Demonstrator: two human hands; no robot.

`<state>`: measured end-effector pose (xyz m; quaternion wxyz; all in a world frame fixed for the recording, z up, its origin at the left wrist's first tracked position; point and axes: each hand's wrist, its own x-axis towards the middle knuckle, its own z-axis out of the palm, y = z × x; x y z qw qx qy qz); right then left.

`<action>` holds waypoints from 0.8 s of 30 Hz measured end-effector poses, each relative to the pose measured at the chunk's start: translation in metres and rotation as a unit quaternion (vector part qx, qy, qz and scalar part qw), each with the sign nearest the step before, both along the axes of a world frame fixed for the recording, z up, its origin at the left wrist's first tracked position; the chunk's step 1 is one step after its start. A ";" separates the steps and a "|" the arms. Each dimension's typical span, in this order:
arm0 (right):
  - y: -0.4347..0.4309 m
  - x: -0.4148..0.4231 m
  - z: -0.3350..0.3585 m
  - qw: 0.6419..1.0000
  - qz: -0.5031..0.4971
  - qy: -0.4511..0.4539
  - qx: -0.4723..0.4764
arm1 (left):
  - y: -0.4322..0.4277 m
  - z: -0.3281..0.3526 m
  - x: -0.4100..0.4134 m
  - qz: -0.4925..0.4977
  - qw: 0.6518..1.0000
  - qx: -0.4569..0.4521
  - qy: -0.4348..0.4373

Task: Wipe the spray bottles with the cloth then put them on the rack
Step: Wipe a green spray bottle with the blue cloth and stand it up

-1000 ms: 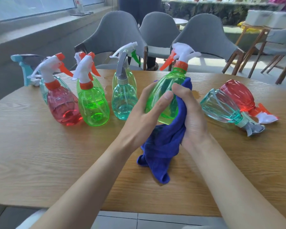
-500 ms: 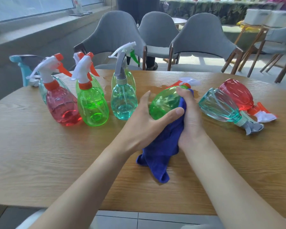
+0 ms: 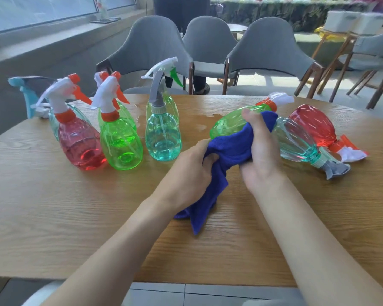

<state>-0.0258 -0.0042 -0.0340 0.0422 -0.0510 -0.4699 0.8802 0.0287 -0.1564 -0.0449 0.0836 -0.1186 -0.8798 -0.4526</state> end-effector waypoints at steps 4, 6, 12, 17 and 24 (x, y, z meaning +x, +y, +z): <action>0.003 0.001 0.002 1.000 -0.022 0.018 0.009 | 0.001 0.001 -0.005 -0.010 0.999 -0.026 0.027; 0.006 0.002 0.002 1.000 -0.024 0.004 0.011 | 0.001 -0.002 -0.006 -0.010 0.997 -0.073 0.012; 0.014 0.008 0.004 0.998 0.011 -0.027 0.051 | -0.010 0.022 -0.001 -0.033 0.988 0.130 -0.082; -0.010 0.020 0.006 0.985 0.081 0.045 0.147 | 0.001 0.032 0.004 -0.009 0.971 0.215 -0.101; -0.015 0.024 0.010 0.985 0.124 0.041 0.116 | 0.005 0.028 0.010 0.055 0.960 0.266 -0.063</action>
